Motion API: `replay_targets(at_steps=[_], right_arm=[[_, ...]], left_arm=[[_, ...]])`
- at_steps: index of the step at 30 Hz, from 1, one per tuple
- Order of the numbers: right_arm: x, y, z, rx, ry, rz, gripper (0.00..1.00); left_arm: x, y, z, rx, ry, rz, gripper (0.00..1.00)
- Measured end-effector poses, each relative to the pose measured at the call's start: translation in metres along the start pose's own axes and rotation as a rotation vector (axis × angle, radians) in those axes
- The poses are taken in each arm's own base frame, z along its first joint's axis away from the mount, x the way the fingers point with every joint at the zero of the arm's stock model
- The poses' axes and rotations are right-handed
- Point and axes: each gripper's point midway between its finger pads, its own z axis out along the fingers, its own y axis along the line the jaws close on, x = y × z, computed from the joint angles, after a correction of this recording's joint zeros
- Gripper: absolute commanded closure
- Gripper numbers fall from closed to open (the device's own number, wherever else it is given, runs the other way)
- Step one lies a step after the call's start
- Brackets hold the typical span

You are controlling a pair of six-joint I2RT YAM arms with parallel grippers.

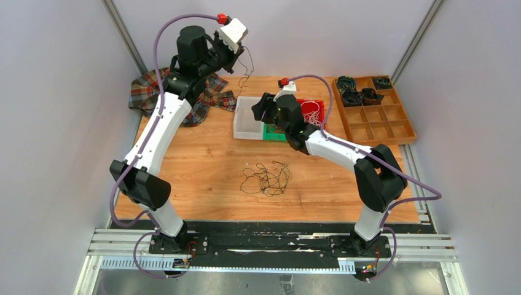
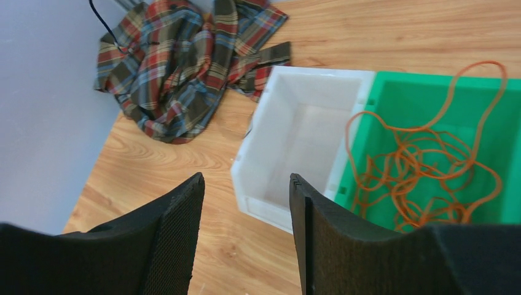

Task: Untangle the cables
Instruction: Place the cable in the bin.

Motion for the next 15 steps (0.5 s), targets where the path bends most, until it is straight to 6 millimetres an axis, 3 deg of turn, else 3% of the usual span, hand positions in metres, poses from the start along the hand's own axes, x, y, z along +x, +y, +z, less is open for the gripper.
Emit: replay_targets(at_steps=[9,15], right_arm=[[0.012,-0.044,-0.013,0.094,0.040,-0.012,0.47],[0.011,-0.045,-0.019,0.083,0.047,-0.028,0.47]], left_arm=[[0.048,-0.020,0.028,0.047,0.093,-0.030,0.99],[0.052,-0.019,0.031,0.039,0.102,-0.031,1.00]])
